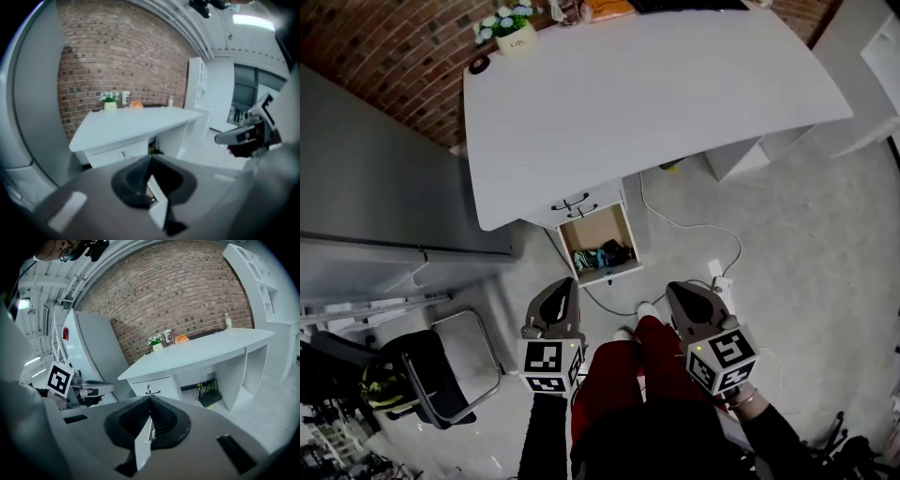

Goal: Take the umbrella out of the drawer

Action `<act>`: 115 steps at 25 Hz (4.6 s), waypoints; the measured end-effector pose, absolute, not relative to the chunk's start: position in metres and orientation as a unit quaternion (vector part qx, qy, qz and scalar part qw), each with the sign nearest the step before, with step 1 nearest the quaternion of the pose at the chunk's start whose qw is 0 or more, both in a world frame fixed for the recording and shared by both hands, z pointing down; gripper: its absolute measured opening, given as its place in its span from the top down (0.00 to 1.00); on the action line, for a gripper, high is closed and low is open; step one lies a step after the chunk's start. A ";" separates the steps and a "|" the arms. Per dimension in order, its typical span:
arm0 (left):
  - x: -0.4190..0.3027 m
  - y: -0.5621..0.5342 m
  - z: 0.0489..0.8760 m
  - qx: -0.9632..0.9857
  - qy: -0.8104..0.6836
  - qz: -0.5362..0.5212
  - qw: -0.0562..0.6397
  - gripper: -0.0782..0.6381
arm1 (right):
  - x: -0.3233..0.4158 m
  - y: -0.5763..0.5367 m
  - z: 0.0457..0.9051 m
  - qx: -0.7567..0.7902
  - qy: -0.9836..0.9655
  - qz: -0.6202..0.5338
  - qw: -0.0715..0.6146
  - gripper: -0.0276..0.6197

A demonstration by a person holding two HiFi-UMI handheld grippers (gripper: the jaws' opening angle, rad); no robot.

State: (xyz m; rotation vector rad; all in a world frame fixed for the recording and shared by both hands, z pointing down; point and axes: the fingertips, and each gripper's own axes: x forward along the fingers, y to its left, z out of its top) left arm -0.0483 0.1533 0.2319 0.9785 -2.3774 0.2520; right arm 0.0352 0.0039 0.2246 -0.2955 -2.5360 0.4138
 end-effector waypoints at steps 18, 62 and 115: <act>-0.098 0.118 0.462 0.536 -0.730 0.236 0.352 0.78 | 0.016 0.019 0.430 0.068 -0.904 0.264 0.329 0.96; -0.096 0.142 0.830 0.618 -0.431 0.503 0.423 0.51 | 0.032 0.080 0.725 0.217 -0.821 0.365 0.380 0.96; -0.096 0.138 0.928 0.557 -0.398 0.581 0.439 0.57 | 0.034 0.087 0.794 0.181 -0.789 0.386 0.442 0.96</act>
